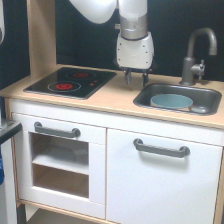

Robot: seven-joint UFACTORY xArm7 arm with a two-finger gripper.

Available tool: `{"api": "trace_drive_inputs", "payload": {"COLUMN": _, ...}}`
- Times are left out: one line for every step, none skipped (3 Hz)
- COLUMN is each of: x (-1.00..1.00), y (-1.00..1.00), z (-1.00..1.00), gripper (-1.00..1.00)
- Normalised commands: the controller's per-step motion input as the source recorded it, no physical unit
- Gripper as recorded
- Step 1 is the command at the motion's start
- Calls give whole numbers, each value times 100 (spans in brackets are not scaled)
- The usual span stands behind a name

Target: Place the pot in the sink

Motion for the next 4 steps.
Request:
{"api": "trace_drive_inputs", "payload": {"x": -32, "y": -6, "z": 34, "gripper": 100}}
{"api": "trace_drive_inputs", "payload": {"x": -34, "y": -9, "z": 33, "gripper": 100}}
{"api": "trace_drive_inputs", "payload": {"x": -30, "y": -11, "z": 29, "gripper": 100}}
{"api": "trace_drive_inputs", "payload": {"x": -30, "y": -13, "z": 30, "gripper": 100}}
